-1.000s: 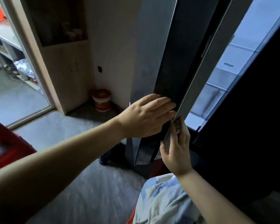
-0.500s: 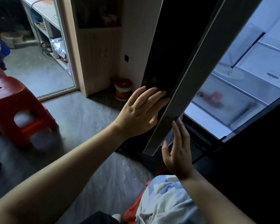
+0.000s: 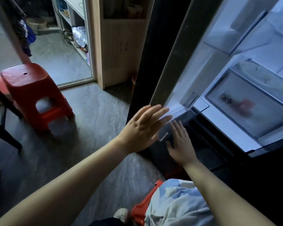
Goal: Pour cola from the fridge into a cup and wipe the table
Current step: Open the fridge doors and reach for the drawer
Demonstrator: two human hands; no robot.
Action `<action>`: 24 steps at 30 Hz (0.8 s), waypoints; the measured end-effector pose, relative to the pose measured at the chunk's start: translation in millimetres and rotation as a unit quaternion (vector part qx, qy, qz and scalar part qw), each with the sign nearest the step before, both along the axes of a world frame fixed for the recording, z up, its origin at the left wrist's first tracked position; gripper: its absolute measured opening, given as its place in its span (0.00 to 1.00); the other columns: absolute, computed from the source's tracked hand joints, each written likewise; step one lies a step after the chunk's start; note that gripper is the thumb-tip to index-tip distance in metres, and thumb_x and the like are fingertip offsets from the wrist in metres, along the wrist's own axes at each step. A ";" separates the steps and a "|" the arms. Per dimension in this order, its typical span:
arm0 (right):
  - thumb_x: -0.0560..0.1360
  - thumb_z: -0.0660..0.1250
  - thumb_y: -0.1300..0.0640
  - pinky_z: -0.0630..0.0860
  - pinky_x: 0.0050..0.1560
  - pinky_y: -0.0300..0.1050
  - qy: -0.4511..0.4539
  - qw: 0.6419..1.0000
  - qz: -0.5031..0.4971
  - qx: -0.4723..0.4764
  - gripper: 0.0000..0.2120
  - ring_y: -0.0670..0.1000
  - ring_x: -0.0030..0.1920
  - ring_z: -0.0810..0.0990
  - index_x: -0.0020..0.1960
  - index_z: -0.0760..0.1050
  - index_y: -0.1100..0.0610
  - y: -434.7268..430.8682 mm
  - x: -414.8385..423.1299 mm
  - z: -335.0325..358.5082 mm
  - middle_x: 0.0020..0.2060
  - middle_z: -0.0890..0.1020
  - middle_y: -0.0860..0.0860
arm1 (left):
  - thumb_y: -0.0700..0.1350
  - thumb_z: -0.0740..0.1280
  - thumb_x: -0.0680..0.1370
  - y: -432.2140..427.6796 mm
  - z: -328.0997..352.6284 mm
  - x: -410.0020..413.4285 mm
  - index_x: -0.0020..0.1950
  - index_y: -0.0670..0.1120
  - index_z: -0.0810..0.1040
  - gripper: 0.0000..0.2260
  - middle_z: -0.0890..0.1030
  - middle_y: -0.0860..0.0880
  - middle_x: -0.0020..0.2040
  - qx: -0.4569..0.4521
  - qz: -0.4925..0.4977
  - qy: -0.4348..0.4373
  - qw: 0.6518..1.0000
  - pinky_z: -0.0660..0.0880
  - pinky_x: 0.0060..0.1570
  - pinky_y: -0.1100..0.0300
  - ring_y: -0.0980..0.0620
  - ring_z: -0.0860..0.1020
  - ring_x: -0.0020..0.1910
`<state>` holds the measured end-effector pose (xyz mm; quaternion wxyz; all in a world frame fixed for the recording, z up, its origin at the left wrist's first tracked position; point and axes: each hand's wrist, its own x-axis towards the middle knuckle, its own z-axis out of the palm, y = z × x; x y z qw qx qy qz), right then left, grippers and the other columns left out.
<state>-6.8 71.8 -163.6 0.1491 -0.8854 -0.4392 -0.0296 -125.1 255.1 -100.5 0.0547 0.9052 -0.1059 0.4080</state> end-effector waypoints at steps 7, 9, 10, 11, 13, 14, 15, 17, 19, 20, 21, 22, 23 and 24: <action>0.73 0.62 0.62 0.57 0.74 0.57 0.017 0.997 0.072 -0.020 0.32 0.58 0.76 0.54 0.75 0.57 0.64 36.4 12.7 6.6 0.74 0.60 0.59 | 0.48 0.55 0.73 -3.9 -46.8 9.7 0.72 0.39 0.67 0.28 0.67 0.42 0.72 -0.048 0.098 0.285 0.952 0.64 0.69 0.47 0.43 0.64 0.72; 0.75 0.61 0.63 0.52 0.76 0.54 0.019 0.995 0.091 -0.037 0.32 0.55 0.77 0.48 0.76 0.52 0.62 44.4 19.0 10.0 0.76 0.54 0.56 | 0.47 0.55 0.75 -3.6 -46.1 17.3 0.74 0.39 0.62 0.28 0.62 0.42 0.75 -0.062 0.119 0.321 0.938 0.59 0.72 0.49 0.44 0.59 0.75; 0.77 0.60 0.62 0.48 0.77 0.52 0.019 0.993 0.103 -0.051 0.32 0.53 0.77 0.44 0.77 0.49 0.60 46.5 21.8 11.5 0.77 0.50 0.54 | 0.46 0.55 0.78 -2.4 -46.1 21.2 0.77 0.40 0.56 0.27 0.55 0.43 0.77 -0.062 0.126 0.337 0.931 0.50 0.74 0.52 0.46 0.52 0.77; 0.78 0.59 0.60 0.44 0.77 0.49 0.012 0.992 0.111 -0.063 0.33 0.52 0.77 0.41 0.77 0.46 0.58 47.0 24.9 13.1 0.77 0.46 0.52 | 0.46 0.54 0.80 -0.5 -44.5 23.4 0.78 0.41 0.49 0.28 0.48 0.44 0.78 -0.064 0.138 0.369 0.917 0.42 0.73 0.56 0.48 0.45 0.77; 0.79 0.57 0.58 0.38 0.75 0.45 -0.003 0.992 0.103 -0.072 0.33 0.51 0.75 0.36 0.77 0.43 0.58 46.1 33.9 15.3 0.75 0.41 0.51 | 0.47 0.53 0.81 4.6 -44.0 28.0 0.78 0.42 0.42 0.29 0.41 0.45 0.78 -0.061 0.176 0.400 0.897 0.36 0.72 0.57 0.50 0.39 0.76; 0.79 0.57 0.57 0.36 0.74 0.44 -0.005 0.993 0.094 -0.072 0.33 0.51 0.74 0.35 0.77 0.42 0.59 44.6 39.5 17.4 0.75 0.41 0.52 | 0.48 0.53 0.81 7.9 -43.8 30.1 0.77 0.42 0.40 0.30 0.40 0.45 0.78 -0.056 0.190 0.409 0.891 0.36 0.72 0.56 0.50 0.38 0.76; 0.79 0.57 0.57 0.36 0.74 0.44 -0.008 0.994 0.086 -0.074 0.33 0.51 0.74 0.35 0.77 0.42 0.61 43.2 45.6 19.5 0.76 0.42 0.54 | 0.48 0.53 0.81 12.1 -44.4 32.4 0.77 0.42 0.39 0.31 0.39 0.45 0.78 -0.053 0.199 0.421 0.884 0.36 0.73 0.56 0.50 0.37 0.76; 0.79 0.56 0.55 0.39 0.75 0.46 -0.023 0.995 0.065 -0.077 0.32 0.56 0.76 0.40 0.76 0.45 0.63 40.1 59.3 20.6 0.77 0.47 0.58 | 0.48 0.54 0.81 21.5 -42.5 36.6 0.77 0.42 0.39 0.32 0.39 0.45 0.78 -0.042 0.215 0.436 0.873 0.36 0.73 0.56 0.49 0.37 0.76; 0.77 0.51 0.49 0.44 0.75 0.49 -0.036 0.996 0.041 -0.067 0.33 0.60 0.76 0.48 0.75 0.51 0.66 39.0 71.2 22.3 0.76 0.53 0.62 | 0.48 0.55 0.80 32.1 -40.3 42.2 0.78 0.42 0.40 0.32 0.40 0.45 0.78 -0.037 0.226 0.436 0.870 0.37 0.73 0.56 0.49 0.38 0.76; 0.77 0.52 0.48 0.44 0.75 0.50 -0.033 0.997 0.030 -0.064 0.33 0.61 0.76 0.49 0.76 0.51 0.66 39.9 76.1 22.9 0.76 0.53 0.62 | 0.48 0.55 0.80 37.1 -39.0 45.5 0.78 0.42 0.41 0.32 0.40 0.45 0.78 -0.043 0.229 0.436 0.869 0.37 0.74 0.56 0.48 0.39 0.76; 0.78 0.54 0.48 0.44 0.75 0.49 -0.027 0.997 0.018 -0.068 0.33 0.60 0.77 0.48 0.76 0.50 0.65 42.0 80.6 22.6 0.76 0.52 0.61 | 0.49 0.55 0.80 41.8 -38.1 49.4 0.78 0.41 0.41 0.32 0.41 0.44 0.78 -0.050 0.234 0.435 0.868 0.37 0.74 0.56 0.48 0.39 0.77; 0.79 0.57 0.49 0.43 0.75 0.49 -0.021 0.997 0.008 -0.069 0.33 0.59 0.77 0.46 0.76 0.48 0.63 44.9 85.2 22.1 0.76 0.50 0.60 | 0.49 0.55 0.80 46.5 -38.1 53.8 0.78 0.41 0.42 0.33 0.42 0.44 0.78 -0.053 0.240 0.436 0.866 0.38 0.74 0.55 0.48 0.39 0.77; 0.79 0.59 0.49 0.42 0.75 0.48 -0.018 0.998 0.001 -0.066 0.34 0.58 0.77 0.45 0.77 0.47 0.62 48.4 90.4 20.2 0.77 0.50 0.59 | 0.50 0.55 0.79 50.9 -38.1 58.3 0.78 0.40 0.42 0.33 0.42 0.43 0.78 -0.053 0.246 0.437 0.864 0.38 0.74 0.54 0.47 0.40 0.77; 0.79 0.58 0.48 0.41 0.74 0.47 -0.019 0.998 -0.008 -0.063 0.34 0.57 0.77 0.45 0.77 0.47 0.61 53.1 95.8 19.7 0.77 0.49 0.58 | 0.51 0.56 0.79 55.7 -38.5 63.9 0.77 0.39 0.42 0.34 0.42 0.42 0.78 -0.052 0.249 0.438 0.862 0.39 0.74 0.54 0.46 0.40 0.77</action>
